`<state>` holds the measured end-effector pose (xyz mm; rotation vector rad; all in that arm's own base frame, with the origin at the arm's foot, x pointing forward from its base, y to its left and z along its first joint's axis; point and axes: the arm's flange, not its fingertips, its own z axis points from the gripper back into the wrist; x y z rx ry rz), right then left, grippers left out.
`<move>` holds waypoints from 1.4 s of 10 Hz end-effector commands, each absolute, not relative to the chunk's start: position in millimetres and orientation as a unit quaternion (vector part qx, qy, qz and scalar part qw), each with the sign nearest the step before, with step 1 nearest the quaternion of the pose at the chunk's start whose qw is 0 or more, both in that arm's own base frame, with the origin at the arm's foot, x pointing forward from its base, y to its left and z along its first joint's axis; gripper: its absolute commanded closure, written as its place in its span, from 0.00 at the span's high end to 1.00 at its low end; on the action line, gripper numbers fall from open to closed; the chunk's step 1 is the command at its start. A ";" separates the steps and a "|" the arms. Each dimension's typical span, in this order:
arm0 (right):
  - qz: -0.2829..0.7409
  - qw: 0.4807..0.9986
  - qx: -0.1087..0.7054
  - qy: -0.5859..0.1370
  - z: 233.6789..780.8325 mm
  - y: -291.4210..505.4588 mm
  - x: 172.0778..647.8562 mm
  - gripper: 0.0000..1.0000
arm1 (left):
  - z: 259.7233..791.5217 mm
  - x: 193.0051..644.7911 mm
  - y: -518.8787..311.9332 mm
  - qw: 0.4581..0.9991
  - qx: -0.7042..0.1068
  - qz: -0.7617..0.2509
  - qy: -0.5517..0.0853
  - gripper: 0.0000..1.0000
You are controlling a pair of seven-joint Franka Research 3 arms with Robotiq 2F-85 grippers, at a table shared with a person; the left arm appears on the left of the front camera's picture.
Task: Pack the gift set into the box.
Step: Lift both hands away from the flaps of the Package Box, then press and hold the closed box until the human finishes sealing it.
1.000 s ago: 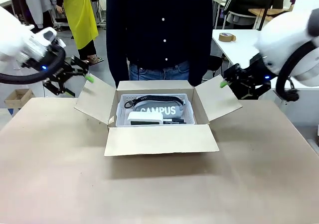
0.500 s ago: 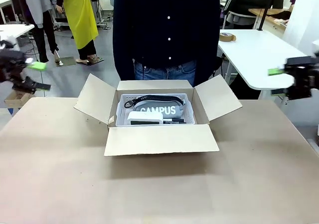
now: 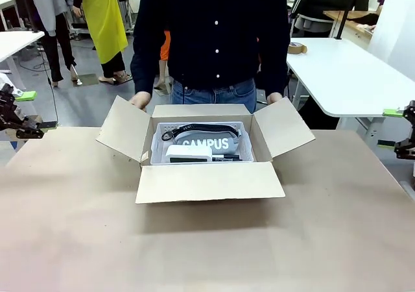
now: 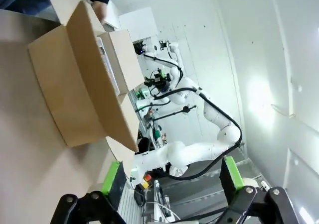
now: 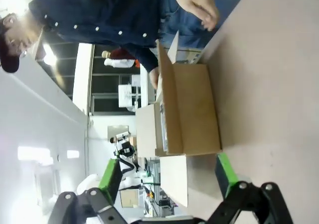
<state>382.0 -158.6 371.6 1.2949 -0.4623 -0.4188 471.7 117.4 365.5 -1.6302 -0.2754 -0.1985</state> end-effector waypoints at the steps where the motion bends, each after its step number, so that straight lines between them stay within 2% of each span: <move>1: -0.150 0.758 0.597 -0.215 396.0 -149.4 378.2 1.00 | 385.1 452.5 110.9 0.680 -0.709 -0.121 -0.142 1.00; 14: -0.150 0.758 0.597 -0.215 396.0 -149.4 378.2 1.00 | 385.1 452.5 110.9 0.680 -0.709 -0.121 -0.142 1.00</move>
